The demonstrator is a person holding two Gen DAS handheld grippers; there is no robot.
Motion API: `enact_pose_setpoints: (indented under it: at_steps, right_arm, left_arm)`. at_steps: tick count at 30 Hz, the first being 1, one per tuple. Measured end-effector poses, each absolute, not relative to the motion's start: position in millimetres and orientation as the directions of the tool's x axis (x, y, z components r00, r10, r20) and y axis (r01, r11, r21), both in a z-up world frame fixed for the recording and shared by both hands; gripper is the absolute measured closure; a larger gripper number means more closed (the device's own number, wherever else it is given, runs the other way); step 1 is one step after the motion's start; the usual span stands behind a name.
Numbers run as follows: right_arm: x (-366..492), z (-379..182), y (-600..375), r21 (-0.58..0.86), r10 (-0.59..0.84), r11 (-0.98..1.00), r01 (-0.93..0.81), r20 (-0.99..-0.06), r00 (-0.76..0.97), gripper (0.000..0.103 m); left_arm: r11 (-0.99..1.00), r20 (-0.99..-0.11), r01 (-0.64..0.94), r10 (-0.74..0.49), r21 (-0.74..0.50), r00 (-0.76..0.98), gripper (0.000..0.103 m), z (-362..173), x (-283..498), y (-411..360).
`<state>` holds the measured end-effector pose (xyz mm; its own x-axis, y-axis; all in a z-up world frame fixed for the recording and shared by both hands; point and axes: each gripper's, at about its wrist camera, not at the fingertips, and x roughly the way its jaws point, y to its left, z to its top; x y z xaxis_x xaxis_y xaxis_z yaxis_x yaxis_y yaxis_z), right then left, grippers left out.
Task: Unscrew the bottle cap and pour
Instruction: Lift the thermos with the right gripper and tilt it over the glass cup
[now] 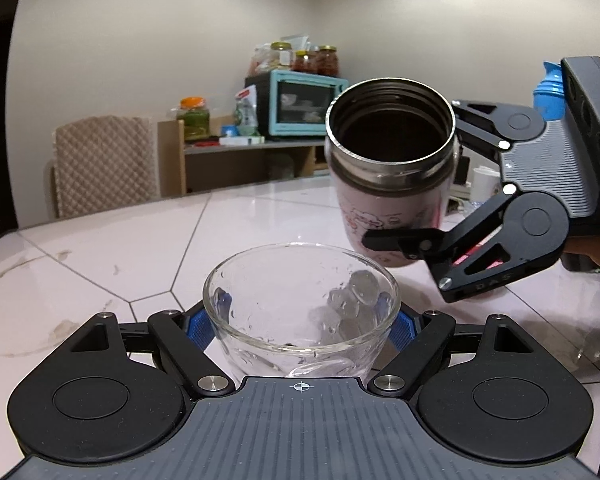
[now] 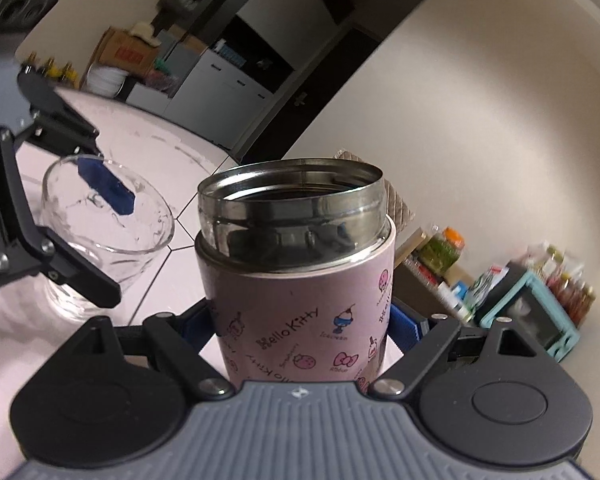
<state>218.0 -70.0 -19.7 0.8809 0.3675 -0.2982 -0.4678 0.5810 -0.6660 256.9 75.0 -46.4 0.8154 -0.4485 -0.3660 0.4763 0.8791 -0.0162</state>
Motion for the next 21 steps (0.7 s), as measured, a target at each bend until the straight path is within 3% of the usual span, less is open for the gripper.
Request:
enact_pose_setpoints:
  at_steps: [21]
  right_arm:
    - [202.6, -60.6, -47.6, -0.853, 0.335, 0.384, -0.355, -0.23, 0.914, 0.015]
  left_arm:
    - [0.848, -0.366, 0.53, -0.496, -0.008, 0.787, 0.016, -47.6, 253.4, 69.2]
